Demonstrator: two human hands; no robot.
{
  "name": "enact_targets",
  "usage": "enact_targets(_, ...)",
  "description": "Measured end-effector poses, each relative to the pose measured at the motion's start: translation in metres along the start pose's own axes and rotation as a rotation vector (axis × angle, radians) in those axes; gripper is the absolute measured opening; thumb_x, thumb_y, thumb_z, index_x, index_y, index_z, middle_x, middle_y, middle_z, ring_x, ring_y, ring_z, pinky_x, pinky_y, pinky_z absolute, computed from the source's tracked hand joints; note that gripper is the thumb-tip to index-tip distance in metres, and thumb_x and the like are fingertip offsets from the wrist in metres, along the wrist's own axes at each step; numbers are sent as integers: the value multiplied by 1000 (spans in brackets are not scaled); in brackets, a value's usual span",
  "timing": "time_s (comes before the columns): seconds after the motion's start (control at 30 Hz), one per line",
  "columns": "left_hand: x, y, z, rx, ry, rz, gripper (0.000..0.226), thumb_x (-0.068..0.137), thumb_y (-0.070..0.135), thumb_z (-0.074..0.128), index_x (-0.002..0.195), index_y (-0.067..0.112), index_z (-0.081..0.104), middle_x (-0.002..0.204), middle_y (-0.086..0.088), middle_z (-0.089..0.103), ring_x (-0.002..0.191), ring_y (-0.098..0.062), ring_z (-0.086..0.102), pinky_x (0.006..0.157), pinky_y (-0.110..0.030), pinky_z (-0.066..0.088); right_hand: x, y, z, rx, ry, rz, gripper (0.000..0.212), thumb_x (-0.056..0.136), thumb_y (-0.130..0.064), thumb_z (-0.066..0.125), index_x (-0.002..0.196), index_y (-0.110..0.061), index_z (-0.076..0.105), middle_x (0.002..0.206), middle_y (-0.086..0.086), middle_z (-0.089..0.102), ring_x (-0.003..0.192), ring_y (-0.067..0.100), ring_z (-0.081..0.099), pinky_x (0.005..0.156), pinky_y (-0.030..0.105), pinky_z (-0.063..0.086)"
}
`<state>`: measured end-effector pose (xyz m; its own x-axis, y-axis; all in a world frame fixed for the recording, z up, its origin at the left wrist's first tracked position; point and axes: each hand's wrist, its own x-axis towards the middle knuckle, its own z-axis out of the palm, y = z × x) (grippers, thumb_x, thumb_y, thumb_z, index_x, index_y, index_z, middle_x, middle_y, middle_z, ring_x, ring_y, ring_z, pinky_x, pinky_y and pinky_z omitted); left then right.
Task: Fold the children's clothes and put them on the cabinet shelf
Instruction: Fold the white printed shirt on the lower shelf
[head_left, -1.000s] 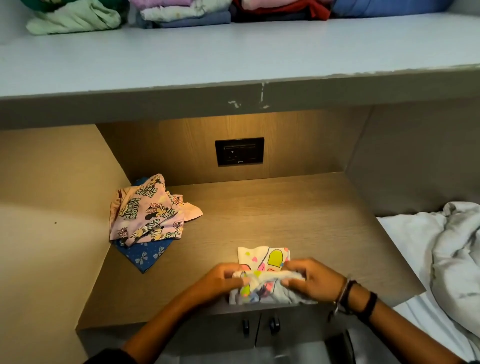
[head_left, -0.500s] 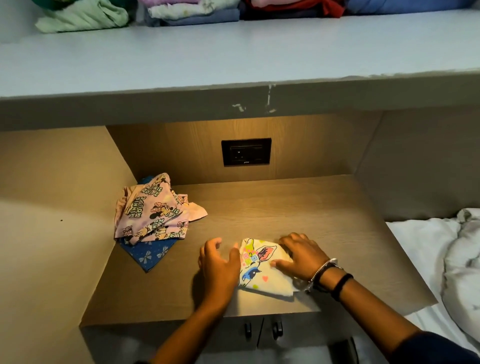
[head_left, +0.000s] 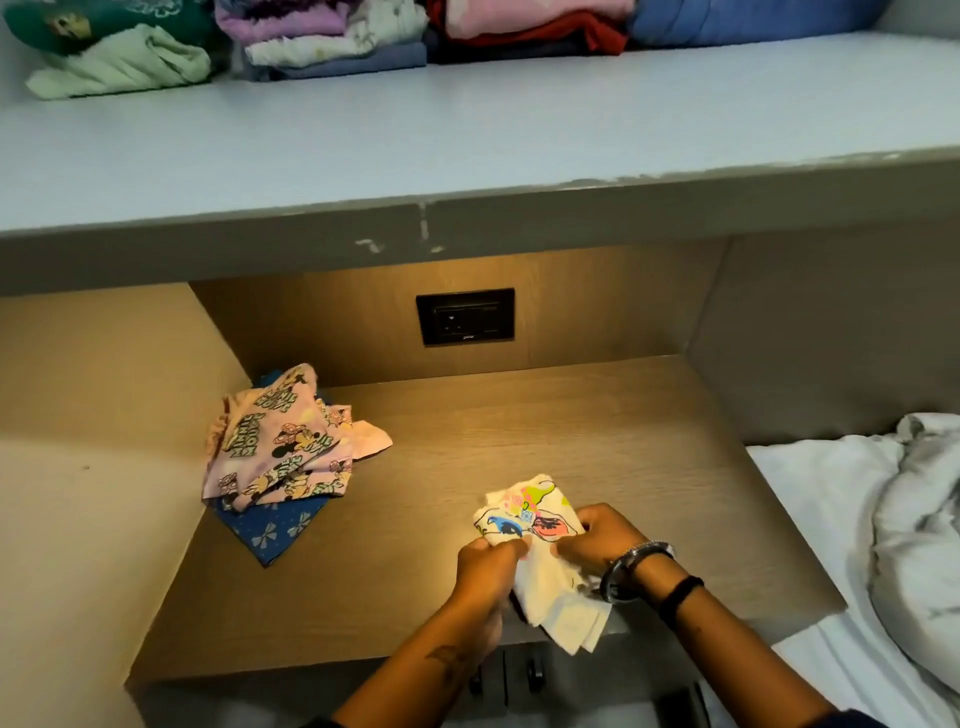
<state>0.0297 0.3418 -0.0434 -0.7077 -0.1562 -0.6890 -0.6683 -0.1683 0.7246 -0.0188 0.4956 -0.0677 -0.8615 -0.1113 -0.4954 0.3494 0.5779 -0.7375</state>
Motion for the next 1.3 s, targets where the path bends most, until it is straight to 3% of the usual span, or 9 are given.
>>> enact_targets(0.1, 7, 7, 31, -85, -184, 42, 18, 92, 8, 59, 109, 7, 65, 102, -12, 76, 91, -29, 72, 74, -37, 59, -22, 19, -31, 351, 75, -35, 16, 82, 0, 65, 89, -13, 71, 86, 4, 75, 71, 15, 69, 66, 28, 55)
enact_targets(0.27, 12, 14, 109, -93, -464, 56, 29, 93, 5, 57, 122, 2, 62, 118, -18, 71, 110, -36, 66, 102, -55, 48, -44, 65, -102, 625, 273, 15, 19, 80, -2, 72, 98, -3, 67, 92, 15, 75, 76, 25, 68, 70, 35, 55)
enact_targets(0.47, 20, -1, 194, 224, -380, 203, 43, 91, -4, 59, 132, 2, 48, 126, -17, 65, 110, -30, 65, 95, -39, 54, -42, 113, -151, 250, 558, 116, 26, 80, -7, 72, 103, -4, 60, 107, 18, 69, 89, 30, 63, 80, 42, 53)
enact_targets(0.57, 22, -17, 197, 631, -184, 645, 65, 88, 3, 61, 147, 11, 34, 137, -7, 50, 121, -22, 52, 98, -17, 42, -45, 126, -150, -239, 657, 129, 61, 79, -26, 70, 133, -12, 48, 130, 16, 56, 113, 34, 54, 90, 41, 47)
enact_targets(0.67, 35, -30, 185, 1208, -115, 1040, 57, 88, 19, 55, 143, 29, 45, 156, -5, 33, 143, -27, 28, 115, -41, 22, -46, 130, -135, -691, 681, -25, 68, 81, -38, 61, 143, -18, 42, 149, 13, 41, 133, 34, 41, 104, 50, 38)
enact_targets(0.8, 45, -32, 160, 1371, -308, 1008, 54, 93, 17, 46, 144, 34, 45, 162, -2, 22, 149, -25, 13, 119, -46, 6, -41, 138, -110, -831, 465, 64, 64, 91, -45, 23, 151, -23, 23, 162, -1, 18, 146, 21, 18, 116, 49, 18)
enact_targets(1.03, 35, -9, 21, 1110, -60, 1136, 54, 93, 30, 51, 145, 27, 39, 151, -2, 42, 143, -20, 31, 118, -40, 11, -24, 109, -110, -935, 499, 175, 70, 74, -64, 46, 136, -30, 44, 146, 2, 43, 132, 25, 37, 109, 54, 30)
enact_targets(1.17, 50, 27, -112, 1195, 310, 1031, 50, 95, 27, 49, 145, 22, 43, 151, -5, 43, 143, -23, 32, 120, -42, 14, -10, 35, -63, -953, 540, -164, 35, 77, -49, 55, 108, -34, 61, 111, 1, 59, 103, 25, 51, 89, 46, 47)
enact_targets(1.3, 68, 78, -213, 1096, 660, 806, 56, 94, 25, 55, 147, 20, 37, 152, -6, 40, 140, -26, 34, 115, -41, 29, 28, -80, 47, -678, 299, -436, 45, 86, -38, 63, 125, -15, 58, 131, 10, 57, 120, 30, 50, 102, 42, 41)
